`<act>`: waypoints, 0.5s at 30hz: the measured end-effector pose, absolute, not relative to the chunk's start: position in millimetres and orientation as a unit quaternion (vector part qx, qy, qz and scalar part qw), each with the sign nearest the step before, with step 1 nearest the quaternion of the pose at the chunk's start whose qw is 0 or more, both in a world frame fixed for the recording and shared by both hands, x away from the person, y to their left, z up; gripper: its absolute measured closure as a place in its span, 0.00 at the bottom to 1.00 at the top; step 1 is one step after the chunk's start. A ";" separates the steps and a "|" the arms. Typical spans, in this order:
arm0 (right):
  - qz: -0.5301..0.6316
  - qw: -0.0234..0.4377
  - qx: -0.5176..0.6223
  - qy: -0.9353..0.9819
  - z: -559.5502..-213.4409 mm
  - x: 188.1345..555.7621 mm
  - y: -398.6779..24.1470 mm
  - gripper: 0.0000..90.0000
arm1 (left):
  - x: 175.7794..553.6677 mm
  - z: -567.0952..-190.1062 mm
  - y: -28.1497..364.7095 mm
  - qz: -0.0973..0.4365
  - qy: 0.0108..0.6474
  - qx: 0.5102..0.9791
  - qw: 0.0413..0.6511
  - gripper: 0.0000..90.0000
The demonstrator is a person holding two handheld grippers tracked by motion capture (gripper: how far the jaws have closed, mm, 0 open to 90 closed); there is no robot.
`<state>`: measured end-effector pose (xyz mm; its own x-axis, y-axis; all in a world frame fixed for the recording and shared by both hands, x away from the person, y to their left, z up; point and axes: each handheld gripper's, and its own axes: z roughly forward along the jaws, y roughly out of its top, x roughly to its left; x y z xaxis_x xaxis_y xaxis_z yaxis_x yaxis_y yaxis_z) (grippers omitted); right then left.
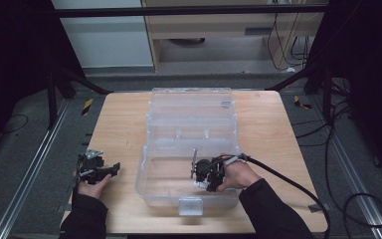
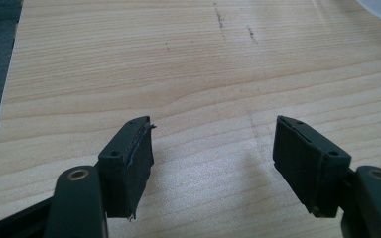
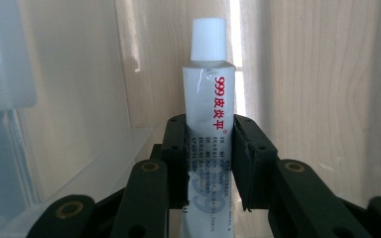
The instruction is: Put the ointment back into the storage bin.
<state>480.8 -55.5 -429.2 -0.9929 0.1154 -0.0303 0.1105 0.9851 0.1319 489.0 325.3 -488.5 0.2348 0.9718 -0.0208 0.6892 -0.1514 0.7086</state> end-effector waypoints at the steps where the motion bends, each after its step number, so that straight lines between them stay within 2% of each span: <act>1: 0.063 0.018 0.057 0.996 -429.7 481.1 -55.5 0.77 | 489.0 -488.5 325.3 0.230 0.574 0.723 0.307 0.35; 15: 0.054 0.018 0.058 0.997 -434.5 485.5 -54.8 0.77 | 489.0 -488.5 325.4 0.230 0.575 0.723 0.307 0.35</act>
<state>485.5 -54.8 -434.5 -0.9927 0.1168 -0.0293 0.1130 0.9875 0.1100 489.0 325.4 -488.5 0.2341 0.9720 -0.0212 0.6894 -0.1506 0.7085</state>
